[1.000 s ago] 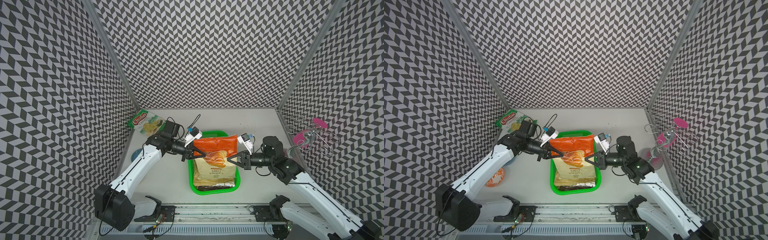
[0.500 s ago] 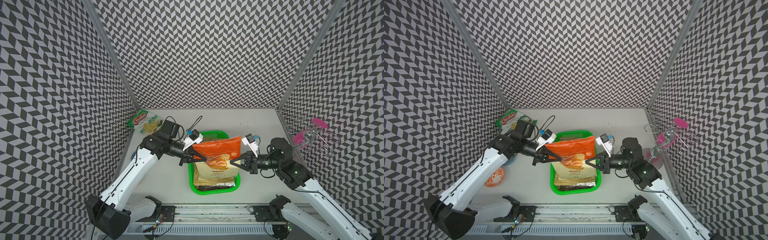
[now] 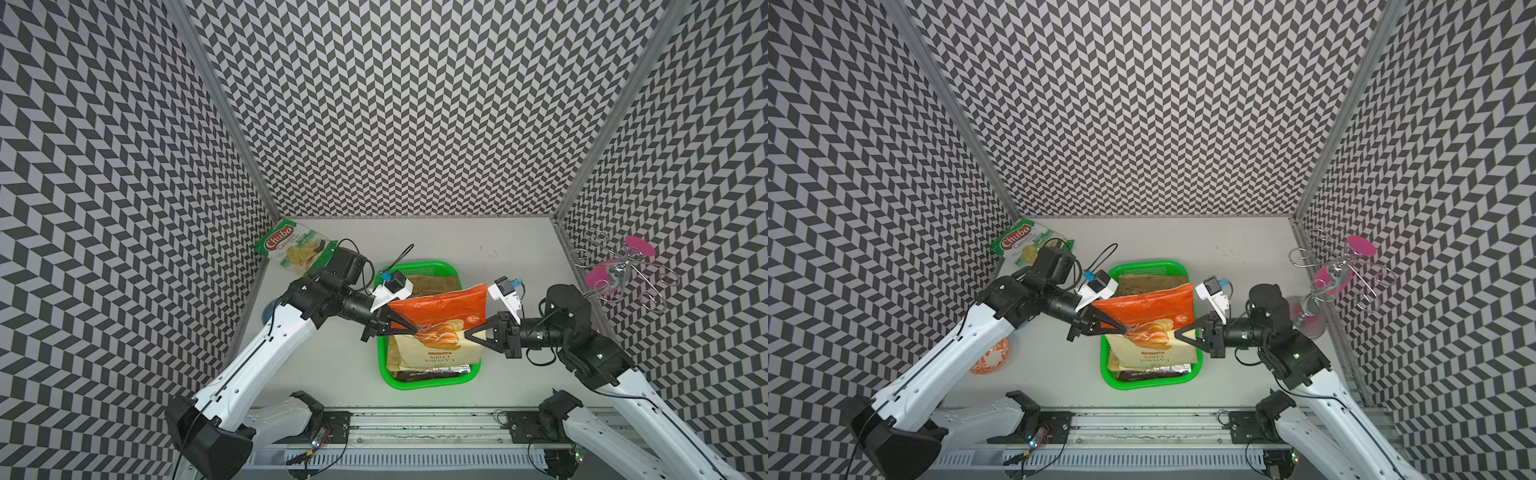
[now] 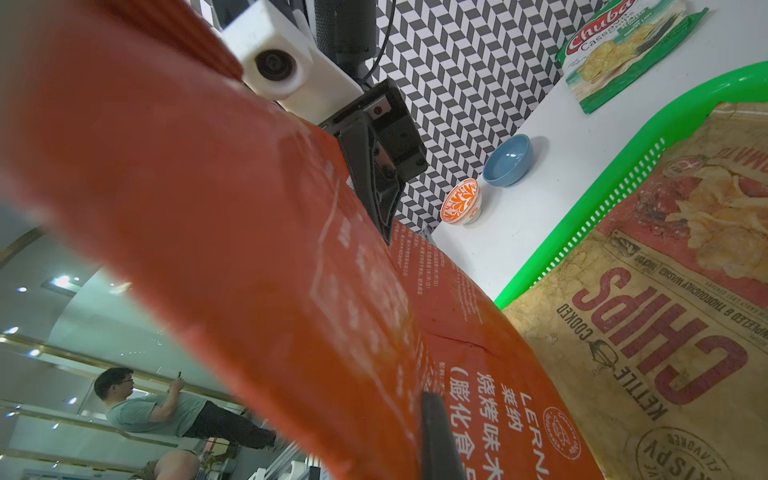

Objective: Put the potato chips into the basket
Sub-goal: Place the potato chip in the basket.

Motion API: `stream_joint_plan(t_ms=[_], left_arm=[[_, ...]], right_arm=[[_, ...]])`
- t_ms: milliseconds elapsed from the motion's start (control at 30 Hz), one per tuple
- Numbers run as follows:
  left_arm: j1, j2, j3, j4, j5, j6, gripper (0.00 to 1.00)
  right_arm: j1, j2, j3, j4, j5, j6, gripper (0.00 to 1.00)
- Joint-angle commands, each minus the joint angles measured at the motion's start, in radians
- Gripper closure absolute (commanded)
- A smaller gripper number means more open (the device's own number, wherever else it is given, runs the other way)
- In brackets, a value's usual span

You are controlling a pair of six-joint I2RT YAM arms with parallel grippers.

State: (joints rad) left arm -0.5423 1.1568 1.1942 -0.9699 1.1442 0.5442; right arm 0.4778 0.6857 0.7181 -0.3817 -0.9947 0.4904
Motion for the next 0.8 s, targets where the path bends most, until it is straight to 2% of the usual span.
stream_joint_plan(t_ms=[0,200,767], left_arm=[[0.023,-0.046,-0.004,-0.126,-0.070,0.003,1.00],[0.008,-0.054,0.005,-0.166,-0.124,0.060,1.00],[0.006,0.028,-0.004,-0.168,-0.269,0.087,1.00]], right_arm=[[-0.022,-0.057,-0.038,-0.037,0.011,0.032,1.00],[-0.022,-0.053,-0.066,-0.045,0.021,0.025,1.00],[-0.001,0.048,-0.117,-0.019,0.112,-0.009,1.00]])
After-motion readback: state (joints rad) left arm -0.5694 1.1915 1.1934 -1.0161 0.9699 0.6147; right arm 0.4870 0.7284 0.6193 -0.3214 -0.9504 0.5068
